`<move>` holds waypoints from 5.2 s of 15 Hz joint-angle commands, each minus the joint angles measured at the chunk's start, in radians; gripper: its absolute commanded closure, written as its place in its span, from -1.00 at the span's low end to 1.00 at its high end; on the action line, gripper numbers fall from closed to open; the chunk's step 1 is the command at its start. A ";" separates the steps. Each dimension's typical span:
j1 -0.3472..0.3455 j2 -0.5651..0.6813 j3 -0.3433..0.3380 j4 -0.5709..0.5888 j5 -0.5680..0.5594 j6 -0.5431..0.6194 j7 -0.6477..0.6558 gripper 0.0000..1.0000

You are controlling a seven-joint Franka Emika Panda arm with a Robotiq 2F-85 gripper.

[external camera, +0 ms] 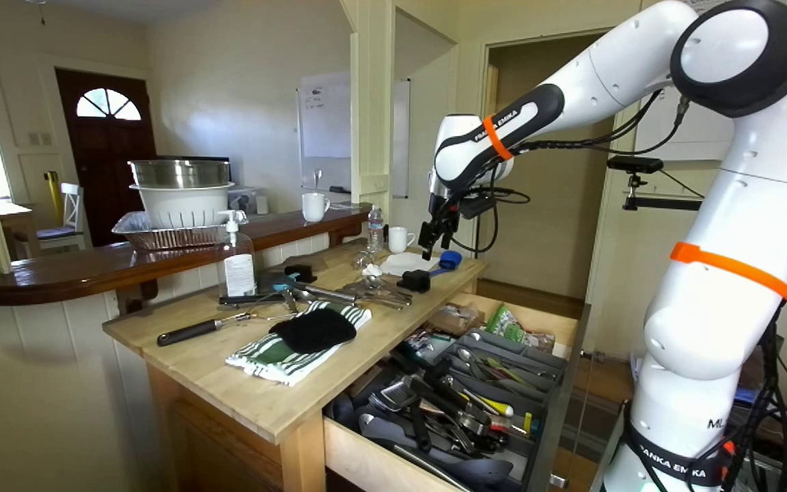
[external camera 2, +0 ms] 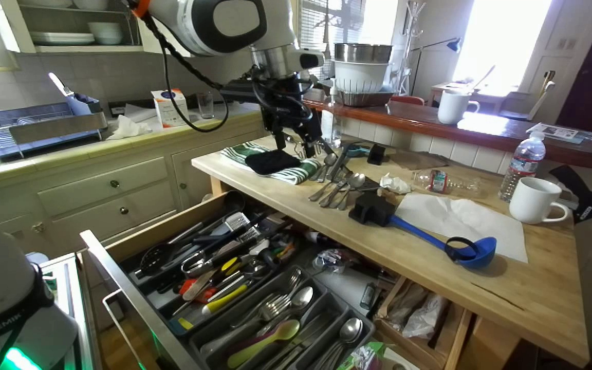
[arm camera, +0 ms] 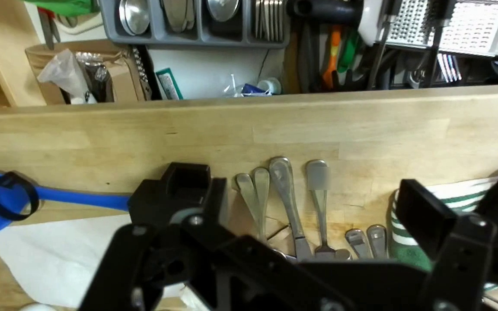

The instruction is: Move a spoon to the left

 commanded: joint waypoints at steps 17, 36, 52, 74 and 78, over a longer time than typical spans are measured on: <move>-0.047 0.403 0.056 0.367 0.268 -0.026 -0.244 -1.00; -0.149 0.628 0.098 0.601 0.284 -0.023 -0.265 -0.41; -0.169 0.794 0.152 0.753 0.273 -0.062 -0.244 0.41; -0.171 0.762 0.162 0.728 0.271 -0.059 -0.259 0.96; -0.171 0.761 0.162 0.730 0.271 -0.062 -0.259 0.96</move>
